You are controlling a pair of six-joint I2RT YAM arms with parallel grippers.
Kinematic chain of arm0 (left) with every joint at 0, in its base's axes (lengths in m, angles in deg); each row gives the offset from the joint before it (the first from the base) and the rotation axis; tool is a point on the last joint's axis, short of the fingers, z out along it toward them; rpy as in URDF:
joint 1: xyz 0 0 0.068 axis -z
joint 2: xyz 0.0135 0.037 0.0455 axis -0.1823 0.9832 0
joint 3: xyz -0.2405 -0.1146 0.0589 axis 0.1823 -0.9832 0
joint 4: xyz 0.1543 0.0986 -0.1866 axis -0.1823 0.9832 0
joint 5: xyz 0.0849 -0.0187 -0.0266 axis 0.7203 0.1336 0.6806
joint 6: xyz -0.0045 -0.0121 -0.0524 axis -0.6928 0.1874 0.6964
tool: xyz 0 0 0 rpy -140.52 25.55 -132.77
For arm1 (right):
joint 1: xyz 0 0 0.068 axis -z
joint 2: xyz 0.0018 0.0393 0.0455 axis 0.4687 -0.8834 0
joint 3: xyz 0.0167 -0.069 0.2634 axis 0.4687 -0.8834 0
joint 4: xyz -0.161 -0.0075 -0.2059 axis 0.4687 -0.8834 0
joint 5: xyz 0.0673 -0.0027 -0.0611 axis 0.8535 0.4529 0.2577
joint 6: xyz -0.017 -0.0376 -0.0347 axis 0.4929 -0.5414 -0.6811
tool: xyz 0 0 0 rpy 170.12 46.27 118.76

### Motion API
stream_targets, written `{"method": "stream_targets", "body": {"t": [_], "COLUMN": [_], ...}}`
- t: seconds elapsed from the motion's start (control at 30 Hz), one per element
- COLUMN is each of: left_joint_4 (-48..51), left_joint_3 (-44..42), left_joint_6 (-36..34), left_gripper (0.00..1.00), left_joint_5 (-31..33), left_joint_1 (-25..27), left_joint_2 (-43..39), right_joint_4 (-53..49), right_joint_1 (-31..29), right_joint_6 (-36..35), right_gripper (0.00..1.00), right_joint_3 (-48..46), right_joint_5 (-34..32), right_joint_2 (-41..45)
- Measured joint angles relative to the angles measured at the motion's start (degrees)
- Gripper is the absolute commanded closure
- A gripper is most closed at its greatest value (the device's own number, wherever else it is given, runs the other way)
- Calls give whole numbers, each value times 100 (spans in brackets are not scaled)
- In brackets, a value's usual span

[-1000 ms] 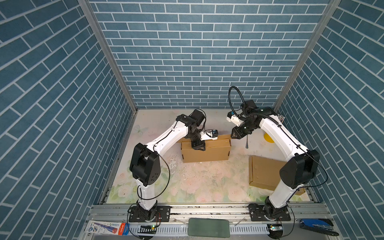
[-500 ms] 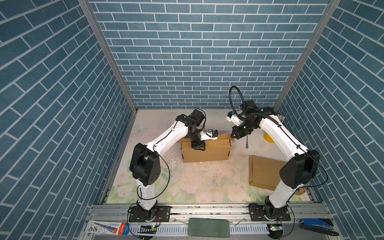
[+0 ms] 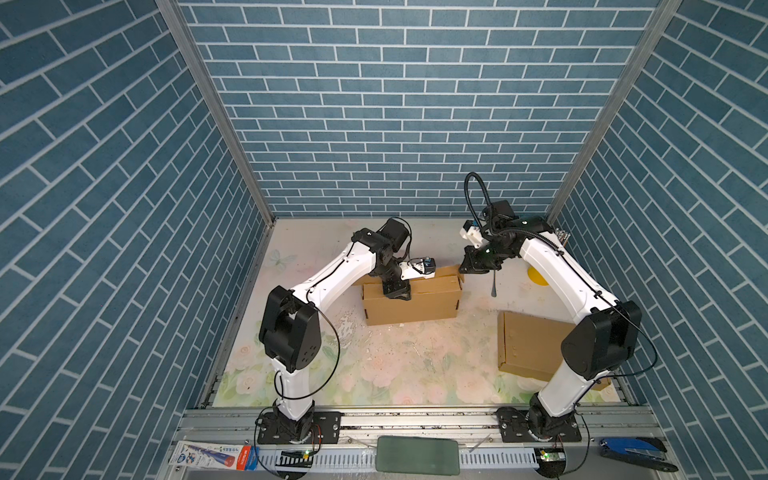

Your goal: Fold the paper box

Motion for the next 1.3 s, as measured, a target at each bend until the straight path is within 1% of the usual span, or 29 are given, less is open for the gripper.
{"method": "stream_targets", "body": {"t": [0.07,0.37,0.77,0.87,1.03,1.07,1.13,1.3], "left_joint_4": [-4,0,-4,-9,-17,-17,-17,-15], "left_joint_3": [-4,-4,-11,-15,-15,-15,-17,-17], "left_joint_6": [-13,-24,-26,-31,-26,-28,-31,-28], "left_gripper": [74,73,73,74,74,74,74,74], "left_joint_5": [0,0,-2,-2,0,0,2,0], "left_joint_1": [2,4,4,4,4,4,4,2], "left_joint_2": [0,0,-2,-4,-4,-4,-7,-7], "right_joint_4": [0,-48,-153,-240,-297,-295,-297,-225], "right_joint_1": [-22,-81,-151,-151,-179,-208,-210,-168], "right_joint_6": [-9,-293,-584,-647,-710,-697,-664,-267], "right_gripper": [83,72,72,80,98,100,100,100], "right_joint_3": [0,0,0,0,0,0,2,-37], "right_joint_5": [-125,-507,-774,-866,-741,-706,-638,-310], "right_joint_2": [15,33,-31,-35,-35,-35,-31,-26]}}
